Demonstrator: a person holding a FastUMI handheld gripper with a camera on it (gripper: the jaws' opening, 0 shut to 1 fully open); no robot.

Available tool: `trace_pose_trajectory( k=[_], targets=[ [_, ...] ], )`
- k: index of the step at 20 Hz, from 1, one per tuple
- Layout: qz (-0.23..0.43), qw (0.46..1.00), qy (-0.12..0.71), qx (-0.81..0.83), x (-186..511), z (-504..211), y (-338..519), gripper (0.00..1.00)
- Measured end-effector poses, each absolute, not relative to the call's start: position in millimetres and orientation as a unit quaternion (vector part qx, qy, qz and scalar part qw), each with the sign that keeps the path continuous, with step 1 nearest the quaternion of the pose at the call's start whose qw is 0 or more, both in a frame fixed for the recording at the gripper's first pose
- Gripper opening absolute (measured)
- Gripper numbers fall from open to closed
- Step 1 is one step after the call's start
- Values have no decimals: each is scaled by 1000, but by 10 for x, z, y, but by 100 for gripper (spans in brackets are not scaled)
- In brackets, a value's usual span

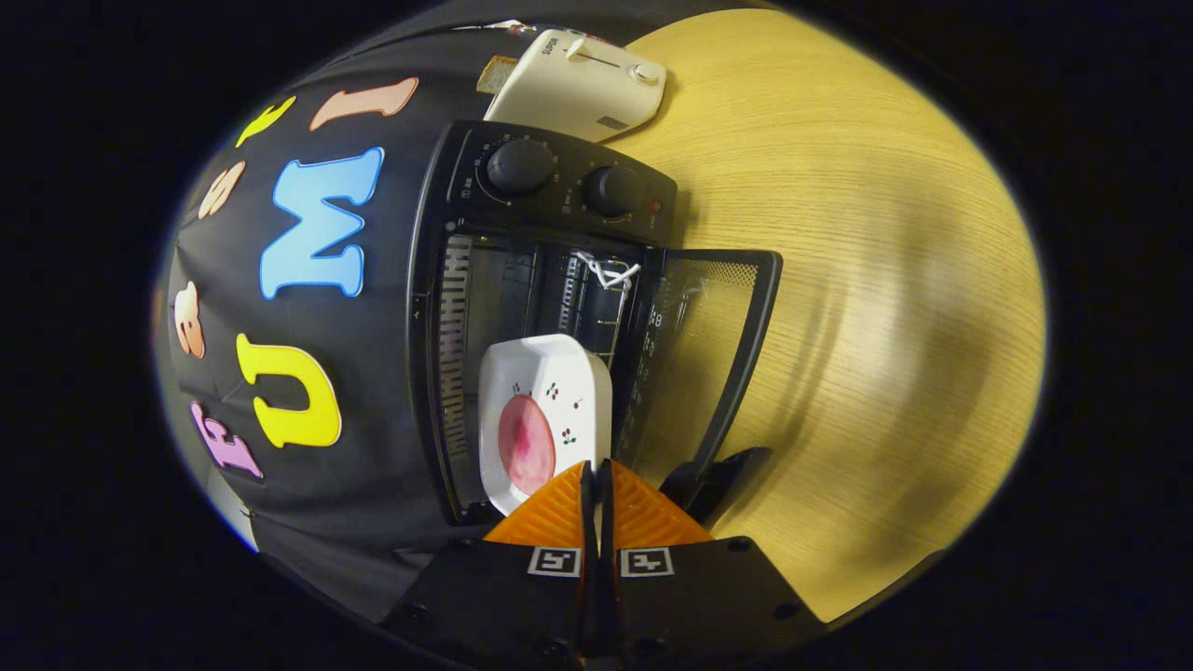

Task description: Open the toaster oven, put the food inside, and close the toaster oven door.

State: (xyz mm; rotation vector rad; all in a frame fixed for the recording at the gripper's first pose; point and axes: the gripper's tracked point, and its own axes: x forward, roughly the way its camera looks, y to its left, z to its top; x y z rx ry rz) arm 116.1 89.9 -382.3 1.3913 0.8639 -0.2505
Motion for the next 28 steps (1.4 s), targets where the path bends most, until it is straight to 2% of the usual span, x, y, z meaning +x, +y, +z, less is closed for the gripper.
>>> trace_pose_trajectory(
  k=[17,26,28],
  targets=[
    [-181,668,331,642,1734,-4084,937,2],
    [-193,659,321,652,1884,-4136,987,2],
    [-187,655,322,657,1897,-4139,1018,8]
  ],
)
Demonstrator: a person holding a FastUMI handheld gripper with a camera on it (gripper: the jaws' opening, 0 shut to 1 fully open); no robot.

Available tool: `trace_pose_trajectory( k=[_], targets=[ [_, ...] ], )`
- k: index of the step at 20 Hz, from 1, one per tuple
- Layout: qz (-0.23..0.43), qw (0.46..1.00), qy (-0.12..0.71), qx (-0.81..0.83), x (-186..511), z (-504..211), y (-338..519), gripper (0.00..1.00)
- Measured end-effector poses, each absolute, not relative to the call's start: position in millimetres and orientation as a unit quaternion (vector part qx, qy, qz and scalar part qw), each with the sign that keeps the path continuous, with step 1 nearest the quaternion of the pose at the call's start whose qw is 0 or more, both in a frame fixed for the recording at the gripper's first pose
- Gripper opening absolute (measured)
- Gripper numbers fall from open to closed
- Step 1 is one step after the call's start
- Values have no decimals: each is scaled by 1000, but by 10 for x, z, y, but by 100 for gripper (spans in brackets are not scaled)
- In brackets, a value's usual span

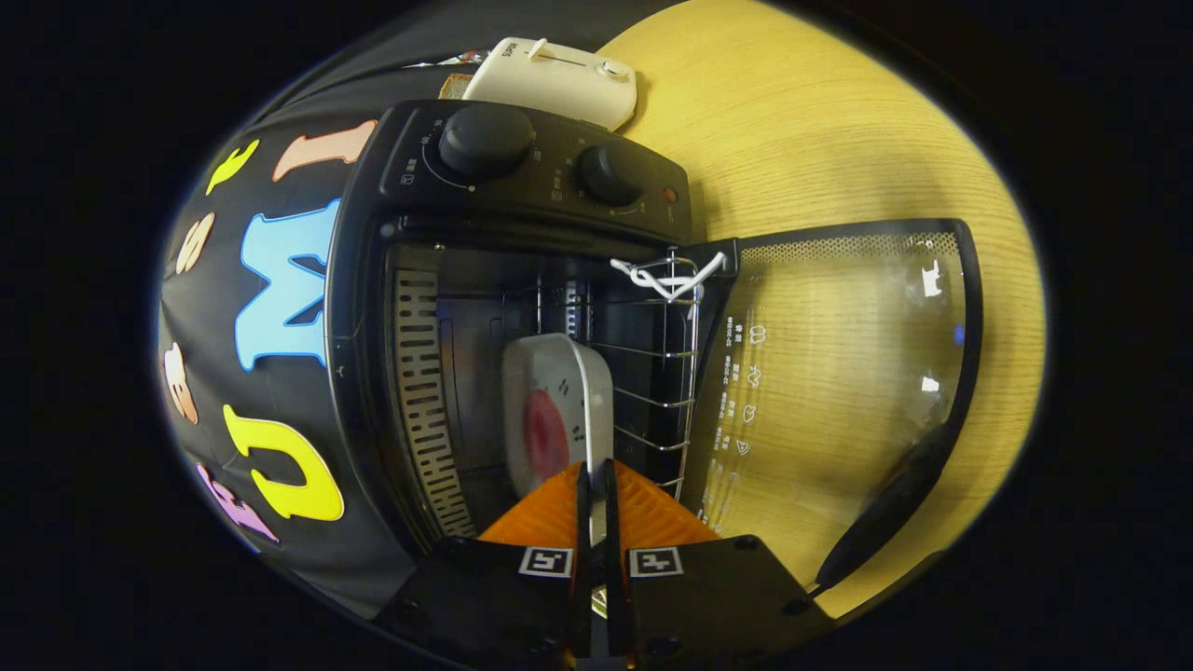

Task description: Open the toaster oven, put the food inside, and close the toaster oven door.

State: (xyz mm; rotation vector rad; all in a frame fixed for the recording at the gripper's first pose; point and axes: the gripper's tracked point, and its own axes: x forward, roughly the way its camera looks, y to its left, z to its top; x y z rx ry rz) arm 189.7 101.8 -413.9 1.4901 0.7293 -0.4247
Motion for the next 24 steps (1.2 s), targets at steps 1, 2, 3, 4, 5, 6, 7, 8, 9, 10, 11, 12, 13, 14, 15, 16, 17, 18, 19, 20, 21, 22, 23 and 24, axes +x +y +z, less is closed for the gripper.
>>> trace_pose_trajectory(
  k=[1,2,3,4,5,6,7,8,9,10,11,12,13,14,15,16,17,18,19,20,21,22,23,24],
  targets=[
    [-184,657,321,657,1891,-4126,1021,10],
    [-178,659,318,657,1884,-4089,1042,14],
    [-169,666,318,653,1867,-4041,1038,18],
    [-157,678,319,644,1843,-3996,1049,36],
    [-143,692,319,632,1814,-3953,1060,49],
    [-127,705,320,620,1780,-3889,1068,62],
    [-112,717,323,608,1738,-3858,1089,74],
    [-93,727,328,596,1673,-3790,1117,97],
    [-74,740,335,579,1597,-3741,1120,97],
    [-57,754,343,558,1518,-3712,1133,96],
    [-40,767,353,534,1433,-3698,1141,97],
    [-24,781,359,511,1328,-3667,1145,97],
    [-6,793,363,489,1246,-3642,1158,97],
    [12,807,368,462,1163,-3635,1158,97],
    [23,822,375,428,1064,-3646,1142,97],
    [32,836,381,394,975,-3674,1106,97],
    [42,847,386,365,887,-3687,1082,97],
    [52,855,389,340,797,-3698,1063,97],
    [59,861,394,317,717,-3725,1037,97],
    [67,866,396,299,643,-3746,1020,97],
    [74,870,398,281,575,-3775,987,97],
    [77,873,403,262,506,-3810,956,97],
    [79,876,409,245,445,-3856,910,97],
    [82,877,414,228,374,-3906,873,98]
  ],
)
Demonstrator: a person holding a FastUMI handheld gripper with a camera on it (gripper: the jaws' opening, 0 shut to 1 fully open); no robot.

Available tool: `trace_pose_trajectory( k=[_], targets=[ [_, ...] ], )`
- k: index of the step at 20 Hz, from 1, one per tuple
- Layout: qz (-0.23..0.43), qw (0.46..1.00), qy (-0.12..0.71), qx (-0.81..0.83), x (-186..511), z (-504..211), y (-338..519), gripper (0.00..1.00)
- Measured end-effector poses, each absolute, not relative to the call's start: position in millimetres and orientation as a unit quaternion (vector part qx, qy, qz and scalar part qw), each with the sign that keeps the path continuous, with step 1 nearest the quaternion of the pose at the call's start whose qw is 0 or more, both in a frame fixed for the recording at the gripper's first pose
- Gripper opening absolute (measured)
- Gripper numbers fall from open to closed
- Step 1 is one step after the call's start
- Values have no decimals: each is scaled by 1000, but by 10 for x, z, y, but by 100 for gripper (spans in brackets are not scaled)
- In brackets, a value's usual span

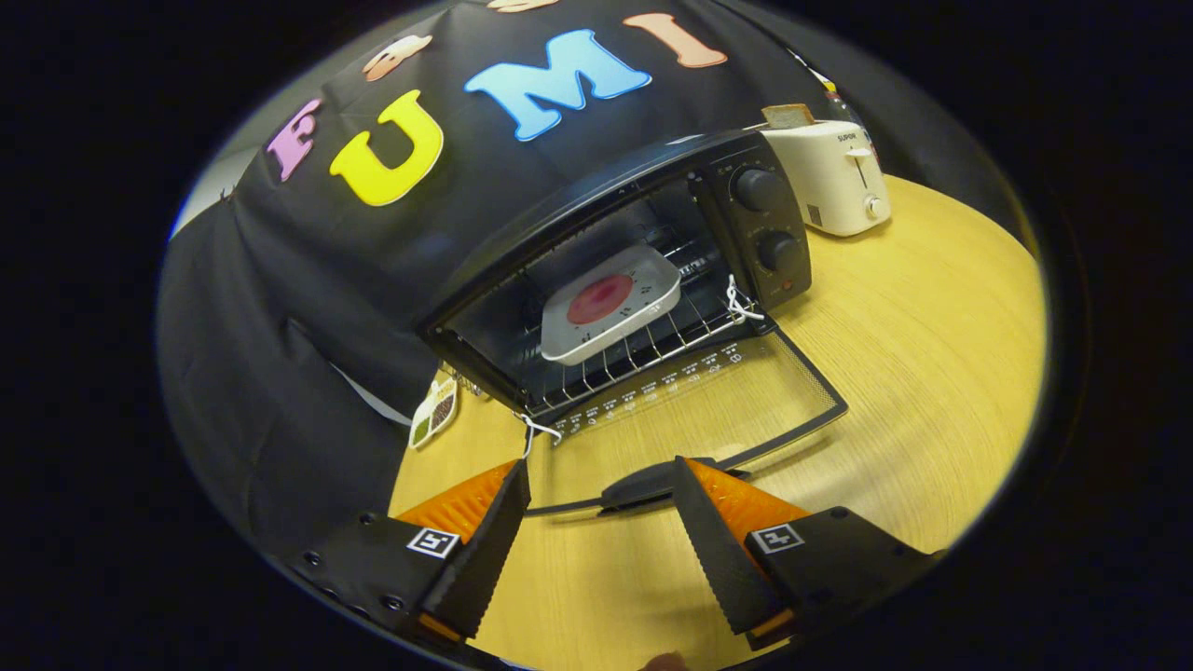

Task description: Open the toaster oven, put the food inside, and close the toaster oven door.

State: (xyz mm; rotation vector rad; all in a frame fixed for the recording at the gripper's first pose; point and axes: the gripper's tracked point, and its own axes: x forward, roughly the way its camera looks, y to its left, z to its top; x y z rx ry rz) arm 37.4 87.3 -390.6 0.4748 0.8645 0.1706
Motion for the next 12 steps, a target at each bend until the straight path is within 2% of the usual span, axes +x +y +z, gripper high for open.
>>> trace_pose_trajectory(
  k=[12],
  targets=[
    [90,870,484,45,29,-4479,639,98]
  ],
)
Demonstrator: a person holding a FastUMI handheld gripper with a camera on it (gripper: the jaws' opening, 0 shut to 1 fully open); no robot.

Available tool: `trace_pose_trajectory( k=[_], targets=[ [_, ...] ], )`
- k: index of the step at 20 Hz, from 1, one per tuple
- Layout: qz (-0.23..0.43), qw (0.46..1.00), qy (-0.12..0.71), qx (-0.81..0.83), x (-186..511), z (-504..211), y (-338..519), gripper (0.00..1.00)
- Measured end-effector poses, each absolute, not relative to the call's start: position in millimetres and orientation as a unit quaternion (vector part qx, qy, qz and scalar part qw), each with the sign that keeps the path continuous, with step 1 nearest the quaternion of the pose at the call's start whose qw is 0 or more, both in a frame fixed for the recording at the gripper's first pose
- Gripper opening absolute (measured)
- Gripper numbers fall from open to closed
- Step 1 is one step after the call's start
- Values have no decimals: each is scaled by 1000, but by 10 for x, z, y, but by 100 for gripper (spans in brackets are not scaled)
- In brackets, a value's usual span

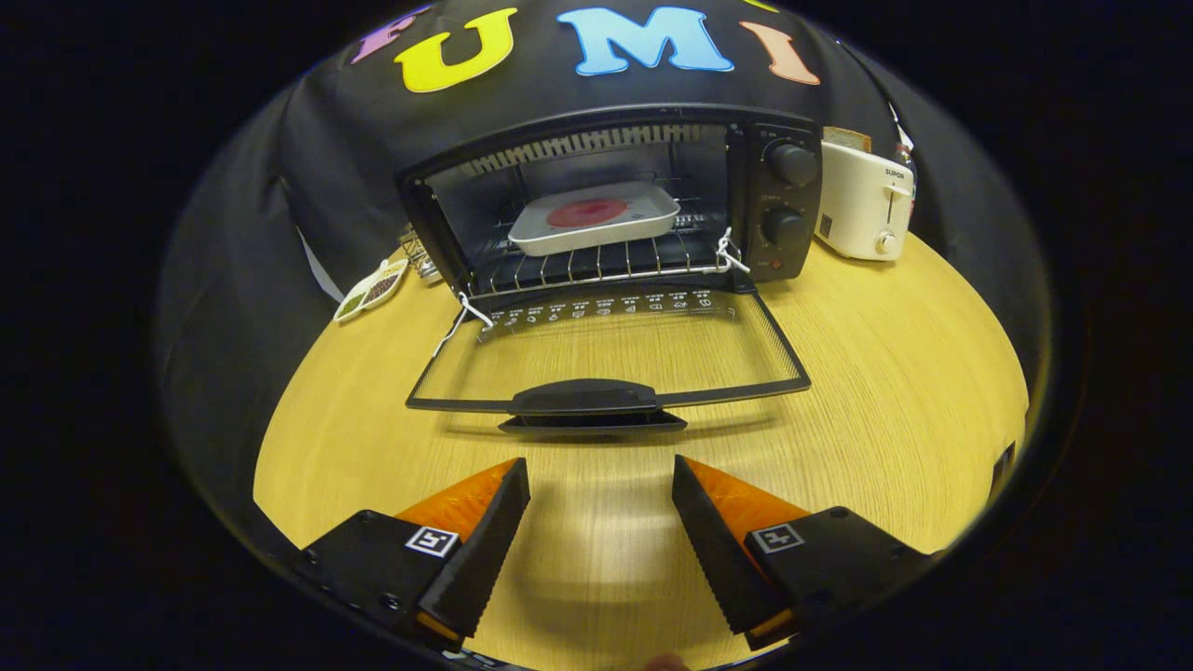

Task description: Open the toaster oven, put the food inside, and close the toaster oven door.

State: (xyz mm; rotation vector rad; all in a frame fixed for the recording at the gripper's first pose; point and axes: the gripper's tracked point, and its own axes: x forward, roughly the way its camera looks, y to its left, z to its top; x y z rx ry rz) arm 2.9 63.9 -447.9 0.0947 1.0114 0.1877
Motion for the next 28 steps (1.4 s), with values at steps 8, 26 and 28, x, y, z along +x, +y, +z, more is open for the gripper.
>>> trace_pose_trajectory(
  k=[8,26,28],
  targets=[
    [71,869,489,14,203,-4588,700,99],
    [42,902,430,-19,239,-4201,679,96],
    [42,904,426,-17,243,-4169,679,96]
  ],
)
